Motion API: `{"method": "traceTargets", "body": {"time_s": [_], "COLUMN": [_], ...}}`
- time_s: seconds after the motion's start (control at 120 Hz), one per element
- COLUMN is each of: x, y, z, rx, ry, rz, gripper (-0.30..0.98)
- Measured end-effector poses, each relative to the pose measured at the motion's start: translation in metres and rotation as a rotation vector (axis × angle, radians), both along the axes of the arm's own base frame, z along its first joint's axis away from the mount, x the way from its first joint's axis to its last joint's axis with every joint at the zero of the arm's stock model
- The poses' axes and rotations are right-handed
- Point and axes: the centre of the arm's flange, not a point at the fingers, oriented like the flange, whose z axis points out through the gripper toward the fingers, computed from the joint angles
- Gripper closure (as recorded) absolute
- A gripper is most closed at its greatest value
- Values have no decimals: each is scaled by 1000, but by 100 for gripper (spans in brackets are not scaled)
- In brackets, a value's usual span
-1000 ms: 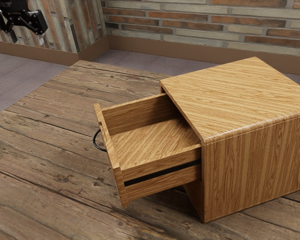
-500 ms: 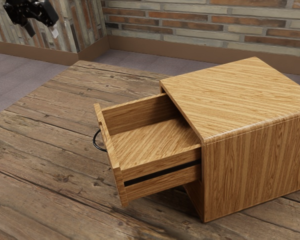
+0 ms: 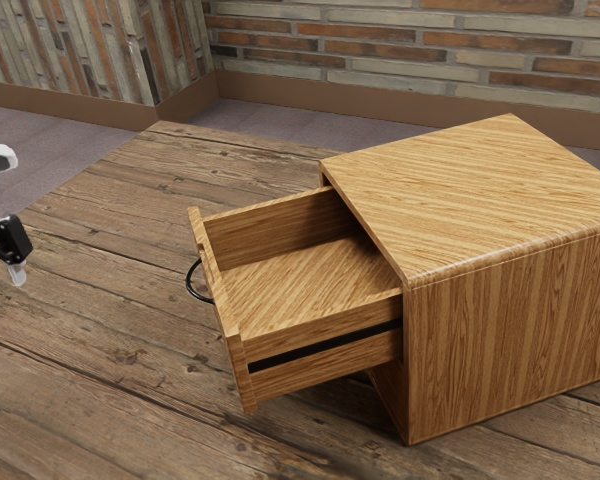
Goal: Push the drawer handle with one arm to close the drawer
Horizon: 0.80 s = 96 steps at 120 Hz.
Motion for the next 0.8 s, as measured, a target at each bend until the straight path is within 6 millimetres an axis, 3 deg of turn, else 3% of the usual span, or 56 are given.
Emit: {"method": "traceTargets", "body": {"time_s": [0.092,0.167,0.25,0.492,0.583,0.692,0.8], "x": [30,50,56,79,75,63,20], "y": [-3,-10,-22,-89,-111,-119,-123], "z": [-40,-42,-54,-42,-30,-25,-46], "rx": [9,41,44,168,92,-9,-109], "ry": [44,-42,-93,-162,-239,-293,-308], "rz": [-44,-195,-348,-959,-1067,-1136,-1202], "gripper": [2,2,2,2,2,2,2]}}
